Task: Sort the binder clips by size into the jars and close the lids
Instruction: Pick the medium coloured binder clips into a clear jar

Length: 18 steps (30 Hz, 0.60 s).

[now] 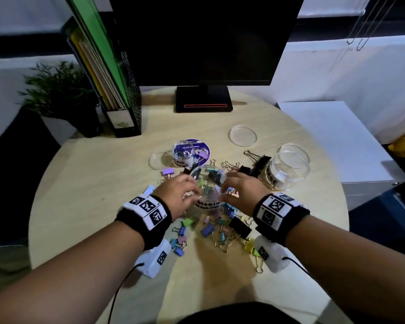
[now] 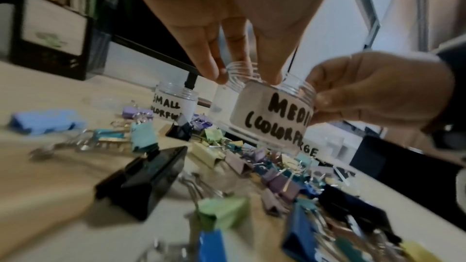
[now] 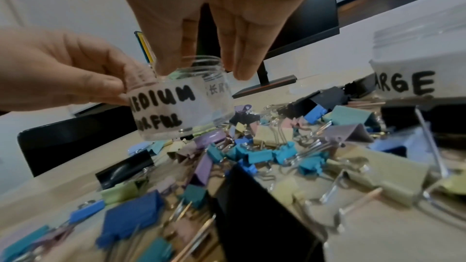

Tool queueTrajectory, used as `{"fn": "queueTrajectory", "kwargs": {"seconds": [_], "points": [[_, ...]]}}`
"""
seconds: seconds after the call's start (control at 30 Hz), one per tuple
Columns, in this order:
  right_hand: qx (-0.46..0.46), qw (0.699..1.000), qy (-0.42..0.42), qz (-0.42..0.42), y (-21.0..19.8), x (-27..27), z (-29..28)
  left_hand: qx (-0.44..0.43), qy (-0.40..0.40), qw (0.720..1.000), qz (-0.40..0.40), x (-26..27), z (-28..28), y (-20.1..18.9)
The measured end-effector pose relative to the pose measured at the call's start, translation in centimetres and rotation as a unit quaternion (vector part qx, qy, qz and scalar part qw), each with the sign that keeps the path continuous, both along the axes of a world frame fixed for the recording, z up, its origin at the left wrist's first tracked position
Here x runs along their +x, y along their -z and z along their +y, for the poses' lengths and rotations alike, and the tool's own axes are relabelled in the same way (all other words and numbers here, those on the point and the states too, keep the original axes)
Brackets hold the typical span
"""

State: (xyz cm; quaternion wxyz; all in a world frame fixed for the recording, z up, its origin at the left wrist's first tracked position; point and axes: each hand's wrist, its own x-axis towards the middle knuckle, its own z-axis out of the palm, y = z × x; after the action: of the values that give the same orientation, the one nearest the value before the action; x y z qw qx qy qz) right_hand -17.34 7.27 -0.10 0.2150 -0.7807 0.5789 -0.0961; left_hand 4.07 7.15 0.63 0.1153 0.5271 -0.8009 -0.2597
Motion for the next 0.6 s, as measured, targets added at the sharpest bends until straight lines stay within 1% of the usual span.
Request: {"fn": "queueTrajectory", "kwargs": {"seconds": [0.1,0.17,0.23,0.3,0.4,0.47,0.6], "points": [[-0.002,1.0,-0.008,0.0,-0.2,-0.1,1.3,0.015,-0.074,0.995,0.068,1.0,1.5,0.7],[0.005,1.0,-0.027,0.003,-0.7,-0.1,2.2,0.042,-0.1,0.991,0.072,1.7,2.4,1.0],[0.015,0.999,-0.046,-0.002,-1.0,0.0,3.2,0.09,-0.093,0.99,0.059,2.1,3.2,1.1],[0.015,0.998,-0.065,-0.024,-0.9,0.0,4.3,0.137,-0.079,0.986,0.056,2.1,4.2,1.3],[0.0,0.994,-0.101,-0.046,-0.1,0.1,6.1,0.184,-0.073,0.975,0.096,1.7,5.1,1.5],[-0.011,0.992,-0.113,-0.054,0.4,0.1,7.2,0.189,-0.06,0.976,0.087,1.1,5.8,1.6],[-0.037,0.99,-0.122,-0.063,1.0,-0.1,8.4,0.172,-0.027,0.985,0.01,0.0,6.9,1.5]]}}
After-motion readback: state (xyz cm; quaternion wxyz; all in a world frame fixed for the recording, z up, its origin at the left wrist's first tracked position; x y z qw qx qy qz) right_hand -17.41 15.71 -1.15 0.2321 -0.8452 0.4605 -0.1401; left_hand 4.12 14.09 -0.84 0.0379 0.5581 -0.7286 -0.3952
